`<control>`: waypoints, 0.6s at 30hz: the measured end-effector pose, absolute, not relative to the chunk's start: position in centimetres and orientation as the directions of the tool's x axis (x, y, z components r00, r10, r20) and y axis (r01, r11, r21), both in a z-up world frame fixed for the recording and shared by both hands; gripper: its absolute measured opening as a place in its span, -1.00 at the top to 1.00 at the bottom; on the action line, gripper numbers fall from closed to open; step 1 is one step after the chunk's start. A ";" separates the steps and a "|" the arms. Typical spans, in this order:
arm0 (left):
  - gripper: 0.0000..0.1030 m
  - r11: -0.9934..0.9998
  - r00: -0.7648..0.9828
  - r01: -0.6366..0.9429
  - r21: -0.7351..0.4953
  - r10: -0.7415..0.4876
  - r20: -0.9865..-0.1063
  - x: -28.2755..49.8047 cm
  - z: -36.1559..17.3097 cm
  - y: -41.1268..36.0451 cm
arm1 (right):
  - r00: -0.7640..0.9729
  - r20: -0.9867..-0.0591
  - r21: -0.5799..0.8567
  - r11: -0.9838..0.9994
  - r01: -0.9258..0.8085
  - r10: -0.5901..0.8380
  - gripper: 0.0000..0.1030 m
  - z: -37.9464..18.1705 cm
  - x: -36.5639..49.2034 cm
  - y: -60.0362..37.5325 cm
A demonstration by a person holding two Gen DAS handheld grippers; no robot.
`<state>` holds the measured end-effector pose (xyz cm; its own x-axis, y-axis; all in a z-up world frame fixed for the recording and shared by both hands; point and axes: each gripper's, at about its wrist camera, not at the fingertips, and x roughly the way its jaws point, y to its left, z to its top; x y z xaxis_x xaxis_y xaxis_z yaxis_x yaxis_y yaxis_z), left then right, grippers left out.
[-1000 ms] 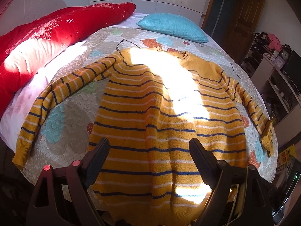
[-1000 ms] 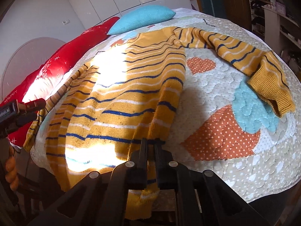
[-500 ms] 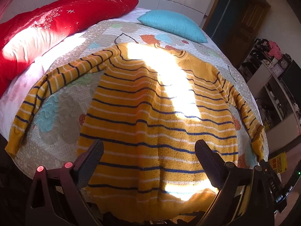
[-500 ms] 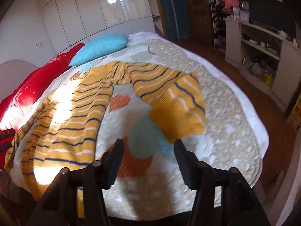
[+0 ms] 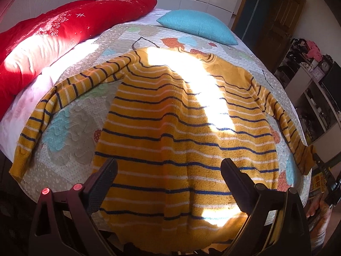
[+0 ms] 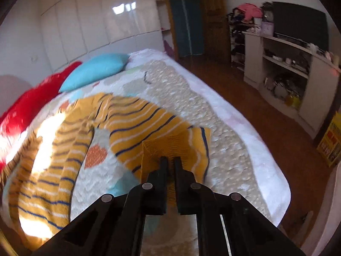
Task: Fold small clothes
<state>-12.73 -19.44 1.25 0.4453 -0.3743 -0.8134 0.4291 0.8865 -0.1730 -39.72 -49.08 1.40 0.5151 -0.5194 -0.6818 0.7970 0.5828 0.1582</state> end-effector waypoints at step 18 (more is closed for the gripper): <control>-0.88 0.913 0.502 0.366 -0.182 -0.358 -0.787 -11.2 1.4 -14.7 | 0.624 -0.581 0.396 0.488 0.778 -0.523 0.89 8.7 -36.8 -55.1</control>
<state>-11.18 -14.68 1.45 0.5019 -0.3580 -0.7873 0.3655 0.9128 -0.1820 -36.75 -55.12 8.70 0.6236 -0.5226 -0.5814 0.7780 0.4878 0.3960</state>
